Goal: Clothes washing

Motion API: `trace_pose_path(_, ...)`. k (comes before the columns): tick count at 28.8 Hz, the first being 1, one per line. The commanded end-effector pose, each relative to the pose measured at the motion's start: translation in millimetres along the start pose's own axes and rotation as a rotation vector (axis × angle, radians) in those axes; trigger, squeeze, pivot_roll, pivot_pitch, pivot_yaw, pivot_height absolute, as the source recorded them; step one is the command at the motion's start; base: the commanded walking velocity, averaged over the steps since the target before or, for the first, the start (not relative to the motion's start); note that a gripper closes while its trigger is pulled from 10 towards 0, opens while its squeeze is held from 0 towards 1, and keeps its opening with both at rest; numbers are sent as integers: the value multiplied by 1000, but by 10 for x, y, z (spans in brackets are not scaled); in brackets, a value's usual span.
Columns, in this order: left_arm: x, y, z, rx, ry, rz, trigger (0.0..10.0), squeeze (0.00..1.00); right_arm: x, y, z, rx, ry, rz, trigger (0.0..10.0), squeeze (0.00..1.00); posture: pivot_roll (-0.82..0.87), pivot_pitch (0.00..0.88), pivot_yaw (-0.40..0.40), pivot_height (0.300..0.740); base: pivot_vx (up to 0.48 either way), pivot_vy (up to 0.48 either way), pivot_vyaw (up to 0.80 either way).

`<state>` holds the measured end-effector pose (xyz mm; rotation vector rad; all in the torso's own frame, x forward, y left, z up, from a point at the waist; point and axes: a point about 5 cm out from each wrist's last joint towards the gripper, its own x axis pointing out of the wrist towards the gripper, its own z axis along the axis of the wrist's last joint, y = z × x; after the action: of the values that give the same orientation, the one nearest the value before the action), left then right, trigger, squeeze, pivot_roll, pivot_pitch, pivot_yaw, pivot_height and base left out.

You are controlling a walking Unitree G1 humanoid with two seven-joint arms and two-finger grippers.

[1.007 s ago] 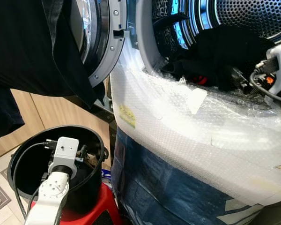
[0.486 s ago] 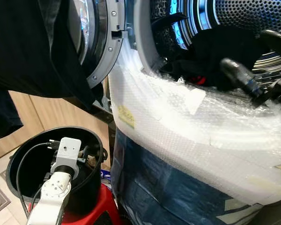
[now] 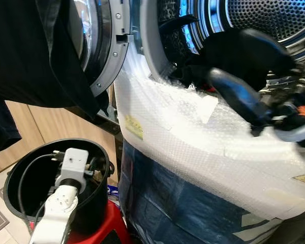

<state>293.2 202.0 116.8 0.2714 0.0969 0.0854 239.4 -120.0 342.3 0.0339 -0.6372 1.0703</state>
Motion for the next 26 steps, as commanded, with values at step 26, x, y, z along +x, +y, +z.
trace_pose_path(26, -9, 77, 31, 7, -16, 44, 10000, 0, 1035, -503, -1014, 222, 382, -363, 10000, 0, 193, 12, -56, 740, 0, 0, 0)
